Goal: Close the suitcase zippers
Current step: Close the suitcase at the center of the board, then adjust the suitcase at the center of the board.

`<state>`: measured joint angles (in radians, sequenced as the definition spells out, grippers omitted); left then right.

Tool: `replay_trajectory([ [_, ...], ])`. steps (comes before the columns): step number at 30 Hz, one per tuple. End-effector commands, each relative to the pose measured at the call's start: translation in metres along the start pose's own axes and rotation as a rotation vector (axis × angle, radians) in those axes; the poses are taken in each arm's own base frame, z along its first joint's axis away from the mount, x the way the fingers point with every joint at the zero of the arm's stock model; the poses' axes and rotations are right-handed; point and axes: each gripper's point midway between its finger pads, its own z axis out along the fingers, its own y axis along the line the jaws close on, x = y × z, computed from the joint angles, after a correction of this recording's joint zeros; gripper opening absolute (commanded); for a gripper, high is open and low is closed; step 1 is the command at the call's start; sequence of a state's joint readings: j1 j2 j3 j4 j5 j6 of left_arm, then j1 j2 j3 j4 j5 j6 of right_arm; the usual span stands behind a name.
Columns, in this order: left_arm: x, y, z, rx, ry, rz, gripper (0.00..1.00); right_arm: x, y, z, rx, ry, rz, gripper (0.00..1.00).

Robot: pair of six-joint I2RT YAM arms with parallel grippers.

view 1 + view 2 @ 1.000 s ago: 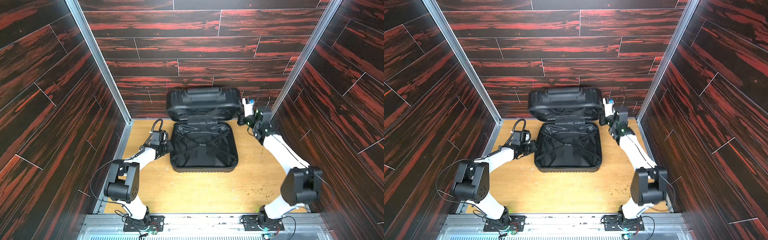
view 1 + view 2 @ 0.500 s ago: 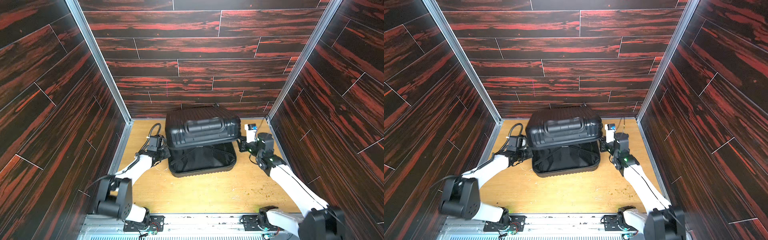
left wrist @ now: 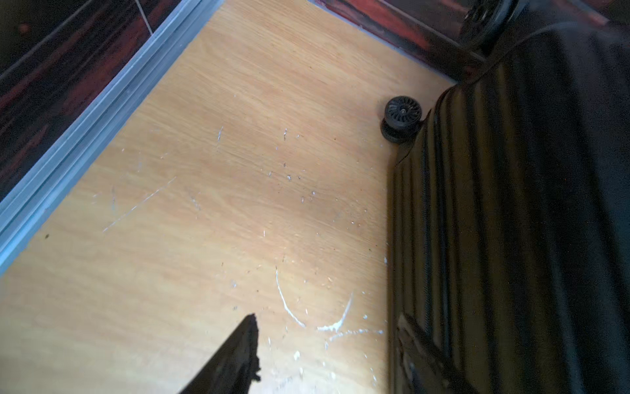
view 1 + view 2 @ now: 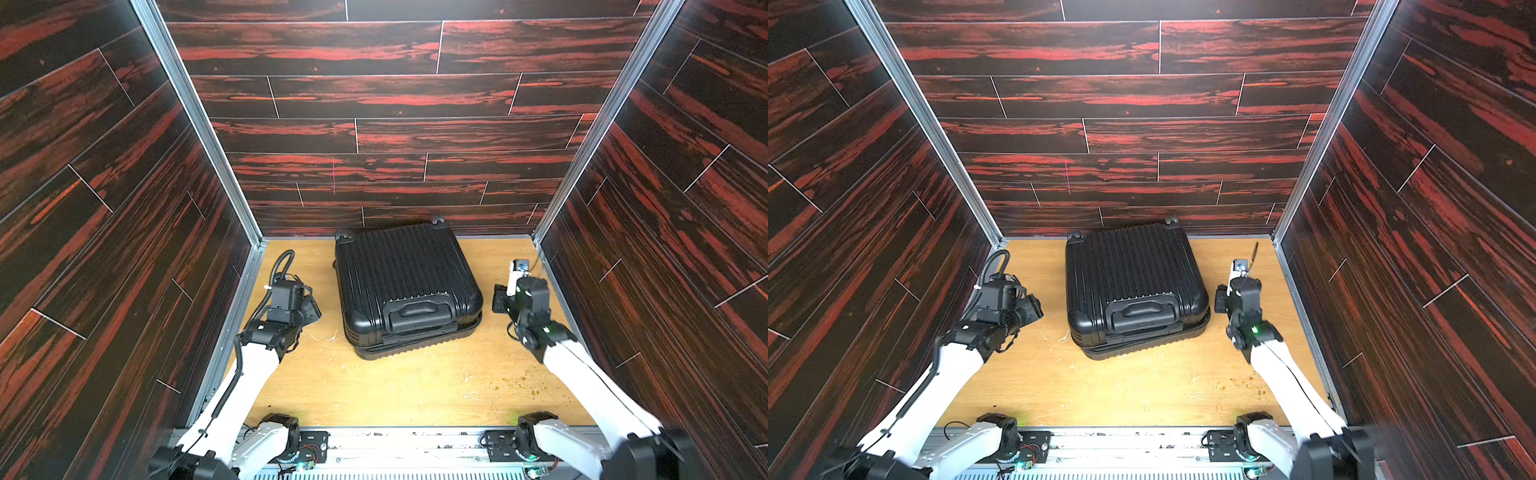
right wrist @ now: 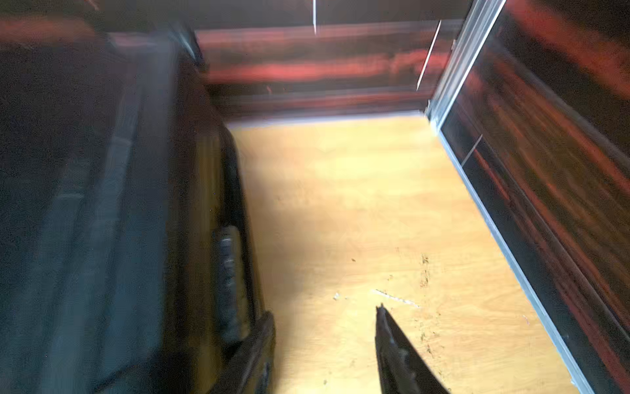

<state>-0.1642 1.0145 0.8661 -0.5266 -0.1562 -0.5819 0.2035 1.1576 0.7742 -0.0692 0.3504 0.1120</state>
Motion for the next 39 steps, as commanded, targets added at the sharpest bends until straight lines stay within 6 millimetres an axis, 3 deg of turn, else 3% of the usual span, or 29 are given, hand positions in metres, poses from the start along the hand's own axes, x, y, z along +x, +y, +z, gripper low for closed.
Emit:
replay_trajectory([
  [1, 0.002, -0.007, -0.023, 0.019, 0.026, -0.153, 0.69, 0.001, 0.001, 0.026, -0.038, 0.072, -0.009, 0.50],
  [6, -0.005, -0.027, -0.059, 0.033, -0.035, -0.189, 0.76, 0.021, 0.032, 0.056, -0.215, 0.192, -0.041, 0.51],
  [13, -0.011, -0.066, -0.086, 0.201, -0.133, -0.248, 0.90, 0.050, 0.097, 0.050, -0.456, 0.244, -0.088, 0.52],
  [20, 0.012, -0.096, -0.074, 0.150, -0.023, -0.222, 0.92, 0.067, 0.160, 0.031, -0.570, 0.245, -0.102, 0.53],
  [27, 0.025, -0.100, -0.056, 0.062, 0.016, -0.306, 0.85, 0.065, 0.213, 0.015, -0.625, 0.186, -0.119, 0.53],
  [30, 0.031, -0.088, -0.051, -0.034, 0.028, -0.327, 0.85, 0.062, 0.229, 0.010, -0.642, 0.170, -0.117, 0.53],
  [34, 0.040, -0.079, -0.043, -0.110, 0.046, -0.347, 0.81, 0.053, 0.240, 0.003, -0.661, 0.144, -0.114, 0.53],
  [39, 0.053, -0.079, -0.032, -0.132, 0.080, -0.382, 0.71, 0.040, 0.231, -0.004, -0.624, 0.112, -0.109, 0.53],
])
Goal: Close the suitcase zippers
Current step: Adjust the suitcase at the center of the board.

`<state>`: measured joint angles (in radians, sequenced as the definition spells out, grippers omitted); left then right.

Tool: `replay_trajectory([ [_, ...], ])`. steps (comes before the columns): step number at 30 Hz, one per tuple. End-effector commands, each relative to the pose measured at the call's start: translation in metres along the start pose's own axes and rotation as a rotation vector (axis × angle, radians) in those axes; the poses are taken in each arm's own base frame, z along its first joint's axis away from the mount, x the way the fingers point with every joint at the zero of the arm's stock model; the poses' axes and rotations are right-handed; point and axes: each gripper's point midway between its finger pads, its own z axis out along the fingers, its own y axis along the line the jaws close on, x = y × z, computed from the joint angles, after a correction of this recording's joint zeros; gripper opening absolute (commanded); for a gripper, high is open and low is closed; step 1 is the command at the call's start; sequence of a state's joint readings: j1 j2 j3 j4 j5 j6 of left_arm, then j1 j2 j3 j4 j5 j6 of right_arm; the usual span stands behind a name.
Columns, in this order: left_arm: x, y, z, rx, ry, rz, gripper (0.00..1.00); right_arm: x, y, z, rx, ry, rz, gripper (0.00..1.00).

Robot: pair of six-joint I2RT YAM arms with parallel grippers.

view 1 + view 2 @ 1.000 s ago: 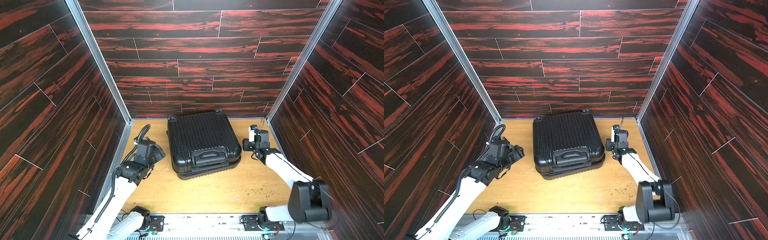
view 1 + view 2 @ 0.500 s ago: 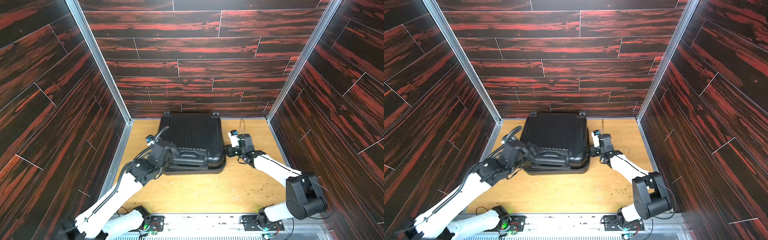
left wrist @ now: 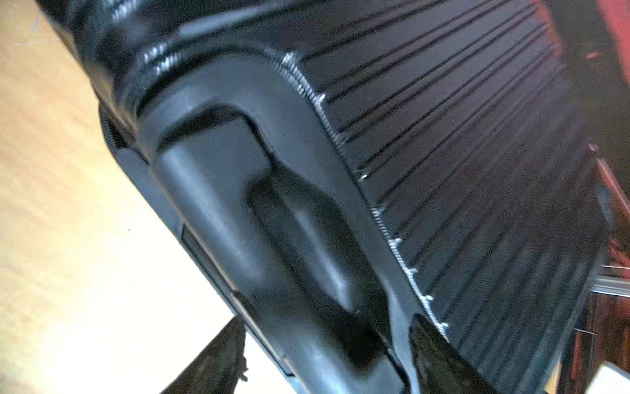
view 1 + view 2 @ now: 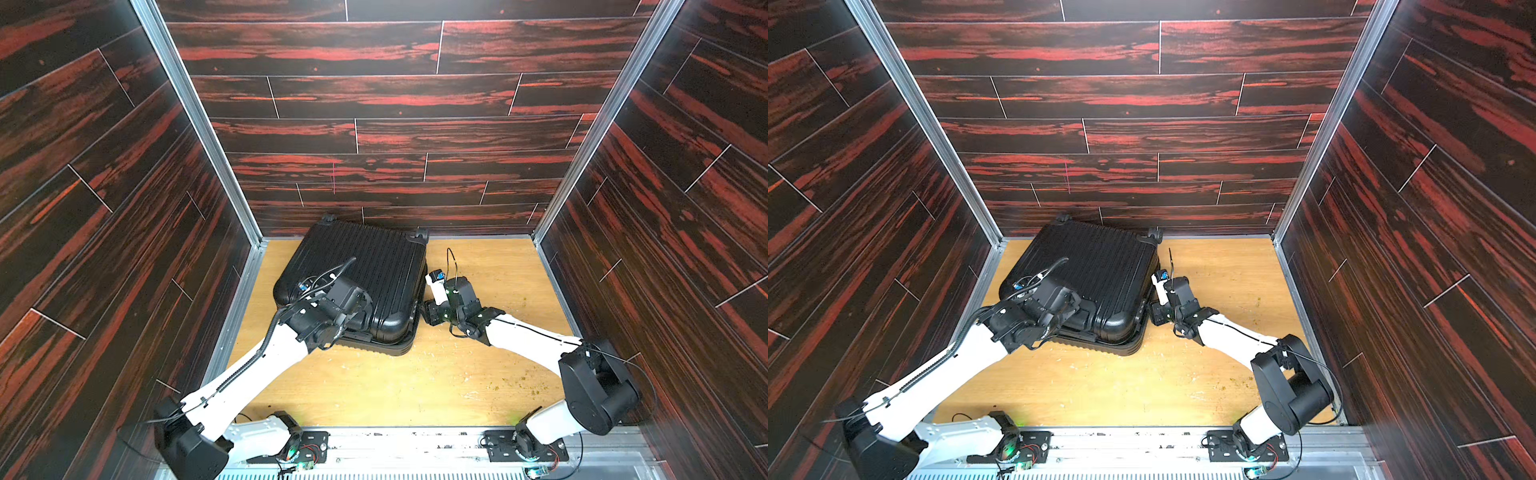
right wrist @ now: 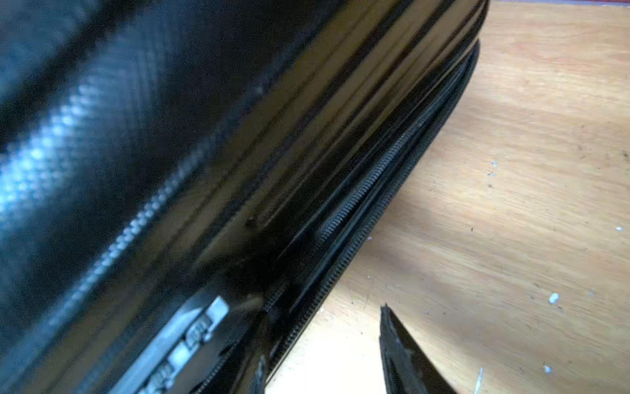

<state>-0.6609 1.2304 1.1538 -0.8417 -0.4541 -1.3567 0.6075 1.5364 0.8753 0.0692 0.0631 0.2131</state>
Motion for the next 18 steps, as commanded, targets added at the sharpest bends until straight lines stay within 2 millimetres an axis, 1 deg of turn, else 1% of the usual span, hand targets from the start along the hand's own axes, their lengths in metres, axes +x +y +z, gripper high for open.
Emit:
replay_trajectory([
  [1, 0.001, 0.014, 0.003, -0.061, -0.011, -0.053, 0.68, -0.040, 0.013, -0.016, -0.015, -0.121, -0.004, 0.53],
  [5, 0.004, 0.022, 0.009, -0.086, -0.014, -0.066, 0.62, -0.048, 0.002, -0.033, 0.048, -0.148, -0.025, 0.54],
  [9, 0.012, 0.028, 0.019, -0.103, 0.018, -0.081, 0.62, -0.058, -0.003, -0.049, 0.070, -0.178, -0.029, 0.54],
  [11, 0.016, 0.034, 0.026, -0.128, 0.033, -0.089, 0.65, -0.062, -0.004, -0.057, 0.076, -0.188, -0.036, 0.54],
  [14, 0.020, 0.039, 0.032, -0.145, 0.056, -0.100, 0.64, -0.068, -0.008, -0.070, 0.096, -0.207, -0.045, 0.54],
  [16, 0.020, 0.041, 0.034, -0.152, 0.056, -0.100, 0.62, -0.071, -0.011, -0.077, 0.107, -0.217, -0.048, 0.54],
  [18, 0.020, 0.045, 0.035, -0.165, 0.049, -0.103, 0.56, -0.075, -0.019, -0.086, 0.123, -0.229, -0.043, 0.54],
])
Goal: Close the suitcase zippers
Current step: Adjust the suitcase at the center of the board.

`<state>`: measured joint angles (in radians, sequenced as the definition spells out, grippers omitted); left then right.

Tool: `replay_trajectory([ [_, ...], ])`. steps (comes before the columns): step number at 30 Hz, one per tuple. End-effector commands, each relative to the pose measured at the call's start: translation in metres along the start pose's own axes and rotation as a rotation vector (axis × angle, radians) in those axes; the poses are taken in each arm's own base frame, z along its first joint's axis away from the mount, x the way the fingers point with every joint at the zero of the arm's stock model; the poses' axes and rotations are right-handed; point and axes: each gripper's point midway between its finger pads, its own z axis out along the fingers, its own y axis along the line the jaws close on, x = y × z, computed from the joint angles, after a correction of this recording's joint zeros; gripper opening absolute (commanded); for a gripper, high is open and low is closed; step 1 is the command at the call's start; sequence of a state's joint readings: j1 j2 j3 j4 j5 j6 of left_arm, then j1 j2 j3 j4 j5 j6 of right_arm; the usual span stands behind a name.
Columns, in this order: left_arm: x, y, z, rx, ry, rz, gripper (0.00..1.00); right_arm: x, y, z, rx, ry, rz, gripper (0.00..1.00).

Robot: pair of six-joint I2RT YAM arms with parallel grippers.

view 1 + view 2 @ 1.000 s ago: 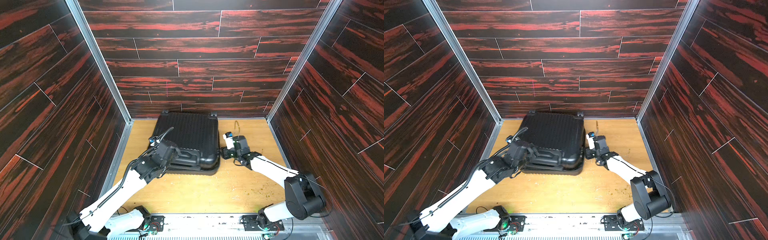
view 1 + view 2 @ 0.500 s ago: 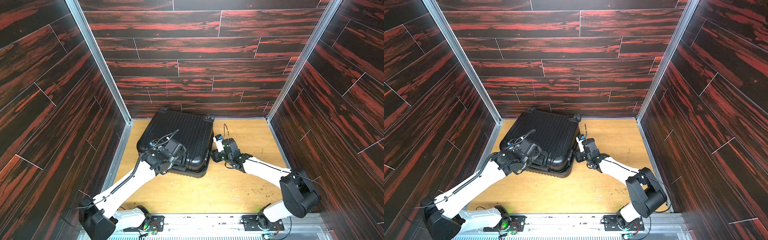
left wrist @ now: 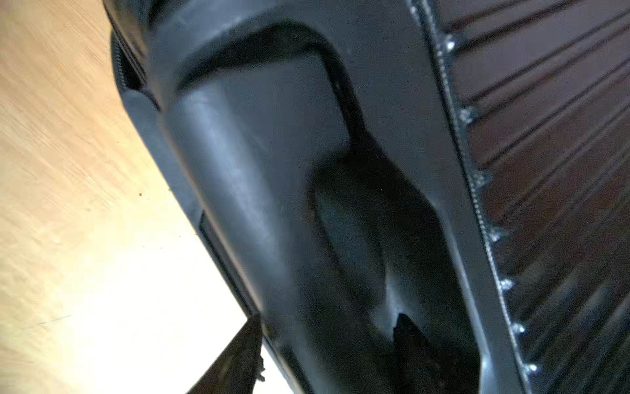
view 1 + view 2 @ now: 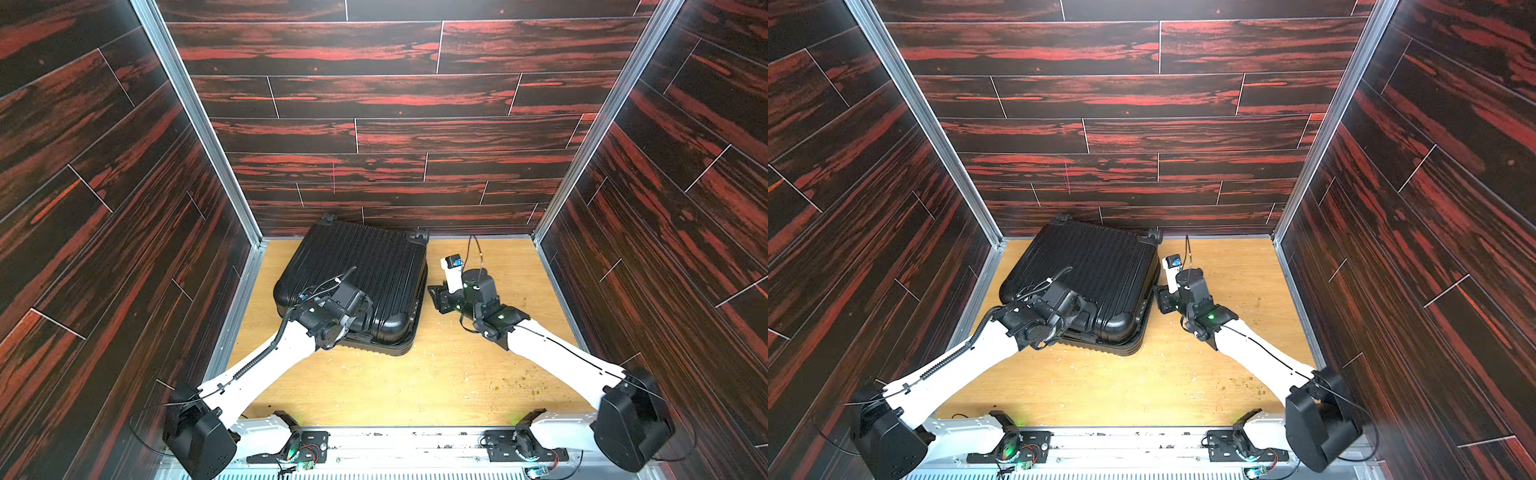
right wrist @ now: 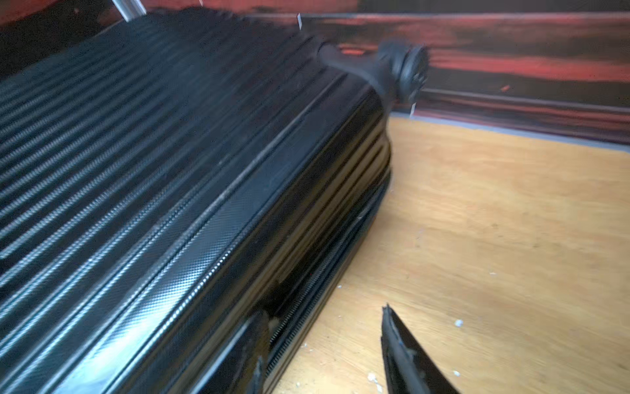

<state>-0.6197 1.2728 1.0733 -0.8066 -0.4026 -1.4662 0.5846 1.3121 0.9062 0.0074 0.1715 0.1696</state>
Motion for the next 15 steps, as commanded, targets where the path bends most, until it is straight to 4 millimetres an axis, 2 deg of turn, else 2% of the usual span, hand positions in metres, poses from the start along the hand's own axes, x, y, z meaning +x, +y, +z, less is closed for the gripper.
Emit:
replay_trajectory([
  [1, 0.002, 0.024, 0.008, -0.082, -0.004, -0.004, 0.54, -0.014, -0.016, -0.016, 0.044, -0.022, -0.008, 0.54],
  [5, -0.006, 0.031, 0.013, -0.092, -0.013, -0.005, 0.49, -0.026, -0.038, -0.033, 0.085, -0.049, 0.008, 0.54],
  [10, -0.029, 0.035, 0.012, -0.026, -0.087, 0.057, 0.39, -0.036, -0.072, -0.058, 0.145, -0.077, 0.041, 0.55],
  [13, -0.040, 0.027, 0.009, 0.093, -0.119, 0.123, 0.39, -0.035, -0.090, -0.068, 0.182, -0.075, 0.058, 0.55],
  [15, -0.046, 0.014, 0.004, 0.206, -0.133, 0.185, 0.38, -0.031, -0.099, -0.072, 0.203, -0.068, 0.068, 0.55],
])
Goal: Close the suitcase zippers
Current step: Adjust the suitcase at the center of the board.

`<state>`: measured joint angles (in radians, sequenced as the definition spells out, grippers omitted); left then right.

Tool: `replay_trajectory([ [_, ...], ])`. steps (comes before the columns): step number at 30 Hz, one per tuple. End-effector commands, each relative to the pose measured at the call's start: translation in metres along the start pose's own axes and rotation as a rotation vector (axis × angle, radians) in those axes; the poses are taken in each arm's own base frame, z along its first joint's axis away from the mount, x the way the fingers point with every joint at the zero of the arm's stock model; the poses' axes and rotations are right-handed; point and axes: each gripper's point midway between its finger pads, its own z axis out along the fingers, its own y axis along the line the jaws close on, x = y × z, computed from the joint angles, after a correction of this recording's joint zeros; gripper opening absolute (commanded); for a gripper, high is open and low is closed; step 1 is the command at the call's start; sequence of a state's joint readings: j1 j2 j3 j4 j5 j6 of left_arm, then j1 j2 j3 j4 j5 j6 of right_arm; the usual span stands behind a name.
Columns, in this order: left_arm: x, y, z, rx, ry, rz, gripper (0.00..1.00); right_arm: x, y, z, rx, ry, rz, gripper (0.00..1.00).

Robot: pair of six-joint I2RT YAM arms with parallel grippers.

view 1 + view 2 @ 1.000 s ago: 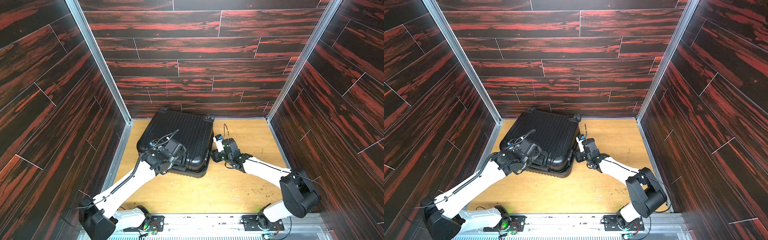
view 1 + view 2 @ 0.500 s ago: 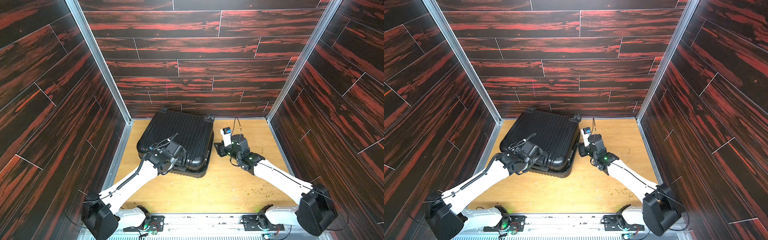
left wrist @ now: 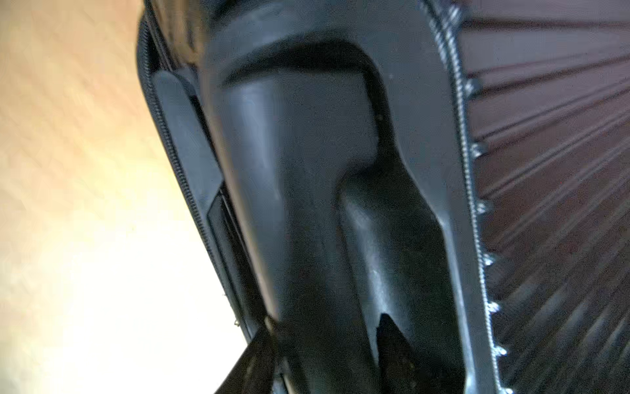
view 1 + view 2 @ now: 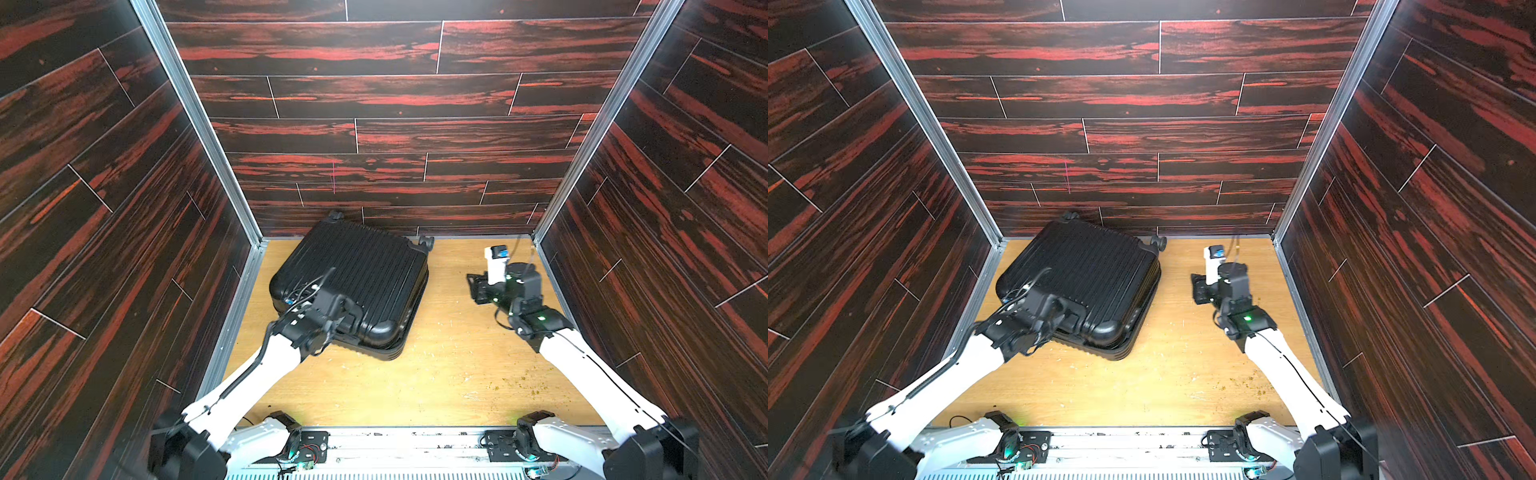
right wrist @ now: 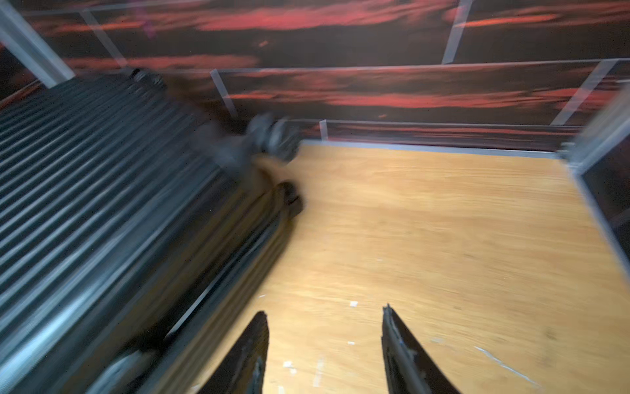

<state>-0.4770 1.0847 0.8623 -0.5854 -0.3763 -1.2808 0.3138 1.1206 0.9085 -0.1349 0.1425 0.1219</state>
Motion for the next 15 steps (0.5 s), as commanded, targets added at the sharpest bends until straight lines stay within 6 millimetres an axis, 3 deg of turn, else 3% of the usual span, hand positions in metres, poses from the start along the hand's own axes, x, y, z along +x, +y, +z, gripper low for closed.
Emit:
replay_trajectory([
  [1, -0.013, -0.011, -0.005, 0.132, -0.043, 0.226, 0.37, -0.001, -0.009, -0.010, 0.004, 0.010, 0.000, 0.55],
  [6, -0.010, -0.026, -0.007, 0.235, 0.072, 0.404, 0.34, 0.008, -0.022, -0.008, 0.004, 0.031, 0.043, 0.55],
  [8, 0.001, -0.034, -0.001, 0.249, 0.183, 0.481, 0.33, 0.012, -0.024, -0.006, 0.010, 0.045, 0.045, 0.55],
  [11, 0.022, -0.041, 0.007, 0.238, 0.363, 0.610, 0.19, 0.017, -0.027, -0.003, 0.013, 0.061, 0.052, 0.55],
  [15, 0.035, -0.061, 0.013, 0.282, 0.496, 0.735, 0.16, 0.027, -0.035, 0.001, 0.026, 0.091, 0.065, 0.55],
])
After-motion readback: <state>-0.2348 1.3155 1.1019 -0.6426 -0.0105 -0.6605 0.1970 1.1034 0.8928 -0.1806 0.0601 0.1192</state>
